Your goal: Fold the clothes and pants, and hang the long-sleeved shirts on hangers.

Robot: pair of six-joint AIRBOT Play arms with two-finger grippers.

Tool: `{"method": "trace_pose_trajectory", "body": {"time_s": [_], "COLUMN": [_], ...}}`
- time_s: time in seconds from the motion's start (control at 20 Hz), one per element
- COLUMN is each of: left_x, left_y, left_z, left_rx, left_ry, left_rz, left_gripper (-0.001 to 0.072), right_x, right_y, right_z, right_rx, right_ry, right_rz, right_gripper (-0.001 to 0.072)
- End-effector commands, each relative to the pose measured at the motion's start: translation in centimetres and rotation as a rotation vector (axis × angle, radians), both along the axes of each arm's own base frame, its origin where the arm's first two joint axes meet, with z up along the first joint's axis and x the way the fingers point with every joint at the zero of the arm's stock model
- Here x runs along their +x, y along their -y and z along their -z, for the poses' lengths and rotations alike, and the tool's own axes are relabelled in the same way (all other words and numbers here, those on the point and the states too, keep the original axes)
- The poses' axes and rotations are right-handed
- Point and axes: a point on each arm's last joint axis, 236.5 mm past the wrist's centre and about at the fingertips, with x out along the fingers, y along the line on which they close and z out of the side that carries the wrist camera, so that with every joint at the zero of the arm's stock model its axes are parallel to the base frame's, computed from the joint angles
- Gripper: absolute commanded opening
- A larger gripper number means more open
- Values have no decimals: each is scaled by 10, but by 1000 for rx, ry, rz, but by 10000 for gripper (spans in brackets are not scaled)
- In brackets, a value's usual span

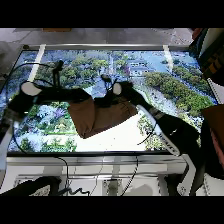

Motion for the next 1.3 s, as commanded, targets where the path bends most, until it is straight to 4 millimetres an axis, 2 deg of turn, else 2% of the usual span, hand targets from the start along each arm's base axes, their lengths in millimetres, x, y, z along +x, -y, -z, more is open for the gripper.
{"method": "trace_pose_trajectory", "body": {"time_s": [0.0,0.15,0.25,0.35,0.45,0.55,0.6,0.65,0.7,0.75,0.8,0.85,1.0,1.1,1.15,1.2,1.25], "left_x": [22,30,30,38,50,59,61,60,59,58,58,59,65,63,61,58,54], "left_y": [61,103,131,154,169,178,180,181,182,181,179,176,157,136,124,112,100], "left_z": [21,38,40,37,35,42,46,48,46,43,37,31,6,4,11,21,34], "left_rx": [-70,-84,-96,-107,-118,-118,-116,-114,-120,-122,-127,-130,-85,21,85,141,189], "left_ry": [32,63,75,111,133,134,129,125,121,121,123,134,221,277,280,266,238], "left_rz": [-63,-110,-96,-98,-98,-96,-93,-89,-86,-78,-75,-77,-59,8,52,89,125], "left_gripper": [11,10,10,10,9,12,120,503,695,707,707,706,697,691,558,290,5], "right_x": [34,51,55,56,56,60,62,64,66,69,71,74,82,88,90,92,93], "right_y": [118,175,197,209,210,209,209,209,210,213,214,216,219,221,221,221,220], "right_z": [-41,-78,-90,-92,-92,-94,-95,-96,-97,-98,-99,-100,-104,-107,-108,-107,-105], "right_rx": [-134,-114,-110,-111,-113,-106,-104,-102,-104,-110,-118,-133,-165,-202,-217,-224,-226], "right_ry": [49,104,120,119,118,133,143,154,162,177,190,211,277,331,351,364,368], "right_rz": [145,260,304,324,327,329,332,334,336,340,336,316,262,198,164,149,137], "right_gripper": [31,31,31,31,31,31,31,39,71,172,266,285,277,270,142,32,31]}}
